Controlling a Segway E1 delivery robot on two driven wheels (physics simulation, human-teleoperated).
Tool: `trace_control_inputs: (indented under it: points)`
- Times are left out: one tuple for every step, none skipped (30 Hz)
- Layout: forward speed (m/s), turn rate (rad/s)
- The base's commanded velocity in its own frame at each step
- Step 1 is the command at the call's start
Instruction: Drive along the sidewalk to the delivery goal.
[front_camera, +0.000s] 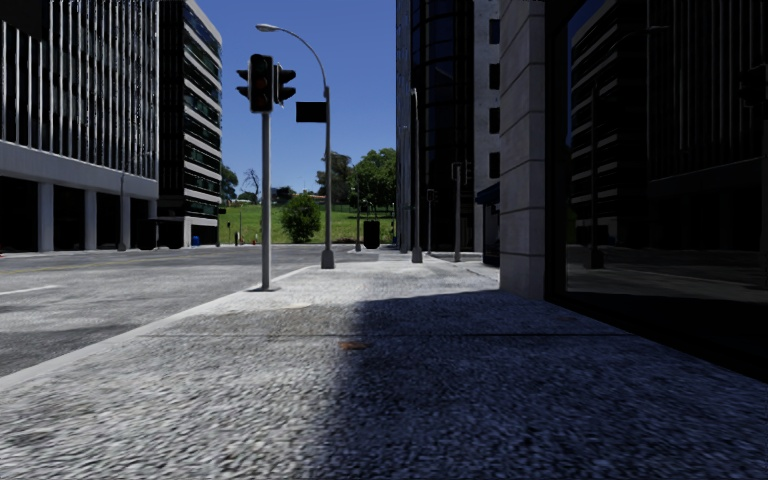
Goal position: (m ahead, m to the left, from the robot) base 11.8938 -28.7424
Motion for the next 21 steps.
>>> trace_control_inputs:
  points:
    - [2.00,0.00]
    - [2.00,0.00]
    - [2.00,0.00]
    - [2.00,0.00]
    - [2.00,0.00]
    - [2.00,0.00]
    - [2.00,0.00]
    - [2.00,0.00]
    - [2.00,0.00]
    - [2.00,0.00]
    - [2.00,0.00]
    - [2.00,0.00]
    - [2.00,0.00]
    - [2.00,0.00]
    - [2.00,0.00]
    - [2.00,0.00]
    - [2.00,0.00]
    - [2.00,0.00]
    - [2.00,0.00]
    - [2.00,0.00]
    - [2.00,0.00]
